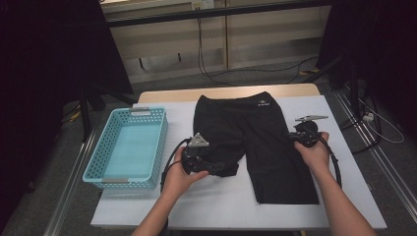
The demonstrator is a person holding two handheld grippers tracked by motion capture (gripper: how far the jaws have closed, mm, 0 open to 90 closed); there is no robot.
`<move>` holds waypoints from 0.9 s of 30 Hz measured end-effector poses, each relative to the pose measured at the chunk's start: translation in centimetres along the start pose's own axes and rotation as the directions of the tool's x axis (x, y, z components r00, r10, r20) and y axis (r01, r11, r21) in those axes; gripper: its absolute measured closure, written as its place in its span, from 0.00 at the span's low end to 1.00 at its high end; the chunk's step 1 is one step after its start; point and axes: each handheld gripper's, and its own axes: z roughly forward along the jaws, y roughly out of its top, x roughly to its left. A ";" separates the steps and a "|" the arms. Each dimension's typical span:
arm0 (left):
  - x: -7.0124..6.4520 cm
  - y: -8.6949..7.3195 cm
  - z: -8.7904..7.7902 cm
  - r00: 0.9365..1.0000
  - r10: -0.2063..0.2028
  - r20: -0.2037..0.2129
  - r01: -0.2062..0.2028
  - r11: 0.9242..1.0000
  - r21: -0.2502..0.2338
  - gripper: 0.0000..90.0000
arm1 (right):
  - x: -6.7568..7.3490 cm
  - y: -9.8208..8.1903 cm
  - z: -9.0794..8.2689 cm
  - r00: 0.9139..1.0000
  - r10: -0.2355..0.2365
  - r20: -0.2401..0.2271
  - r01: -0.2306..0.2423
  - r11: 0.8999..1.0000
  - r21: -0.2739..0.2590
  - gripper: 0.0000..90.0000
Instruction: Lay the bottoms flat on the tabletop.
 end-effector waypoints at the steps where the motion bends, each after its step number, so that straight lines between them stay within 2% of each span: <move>1: 0.0 0.0 0.0 1.000 -0.003 -0.002 0.003 1.000 -0.002 0.24 | 0.0 0.2 0.0 1.000 -0.002 0.000 0.002 1.000 0.014 1.00; 3: 0.1 0.0 -0.1 1.000 -0.001 -0.001 0.001 1.000 -0.005 0.24 | -0.3 0.5 -0.1 1.000 -0.005 0.030 0.005 1.000 0.012 1.00; 5: 0.1 0.1 -0.1 1.000 -0.005 -0.005 0.004 1.000 -0.006 0.24 | -1.2 0.5 -0.3 0.999 0.030 0.026 -0.029 0.999 -0.017 1.00; 8: 0.3 0.1 -0.2 1.000 -0.007 -0.007 0.007 1.000 -0.010 0.24 | -2.4 0.3 -0.4 0.997 0.081 0.013 -0.081 0.997 -0.020 1.00; 10: 0.3 0.0 -0.2 1.000 -0.013 -0.012 0.013 1.000 -0.013 0.24 | -2.8 0.1 -0.4 0.996 0.091 -0.006 -0.092 0.996 -0.022 0.99; 12: 0.4 0.0 -0.2 1.000 -0.013 -0.010 0.013 1.000 -0.011 0.24 | -3.2 0.0 -0.7 0.997 0.068 0.045 -0.067 0.997 -0.023 0.99; 13: 0.4 0.0 -0.2 1.000 -0.011 -0.010 0.011 1.000 -0.010 0.24 | -3.4 0.0 -0.7 0.997 0.062 0.048 -0.061 0.998 -0.023 0.98; 14: 0.3 0.0 -0.2 1.000 -0.015 -0.012 0.015 1.000 -0.014 0.24 | -3.6 -0.1 -0.9 0.995 0.092 0.034 -0.092 0.995 -0.027 0.96; 15: 0.4 0.0 -0.3 1.000 -0.012 -0.011 0.012 1.000 -0.014 0.24 | -3.8 -0.2 -1.1 0.995 0.102 0.023 -0.101 0.994 -0.036 0.95; 19: 0.4 0.1 -0.4 1.000 -0.013 -0.012 0.013 1.000 -0.017 0.24 | -2.9 -0.4 -1.9 0.996 0.083 -0.025 -0.083 0.996 -0.011 0.83; 22: 0.4 0.0 -0.4 1.000 -0.011 -0.011 0.011 1.000 -0.016 0.24 | -2.1 -1.1 -2.0 0.998 0.057 -0.005 -0.057 0.998 0.022 0.78; 23: 0.4 0.0 -0.5 1.000 -0.011 -0.011 0.011 1.000 -0.016 0.24 | -2.0 -1.4 -2.0 0.998 0.060 -0.017 -0.059 0.998 0.037 0.78; 25: 0.3 0.0 -0.5 1.000 -0.013 -0.012 0.012 1.000 -0.016 0.24 | -1.8 -1.8 -2.1 0.999 0.043 -0.003 -0.043 0.999 0.014 0.82; 26: 0.3 0.0 -0.5 1.000 -0.013 -0.013 0.012 1.000 -0.016 0.24 | -1.6 -1.9 -2.3 0.999 0.036 0.004 -0.036 0.999 0.020 0.94; 27: 0.3 0.0 -0.5 1.000 -0.013 -0.013 0.013 1.000 -0.012 0.24 | -1.7 -1.9 -2.4 0.999 0.032 -0.012 -0.032 0.999 0.027 1.00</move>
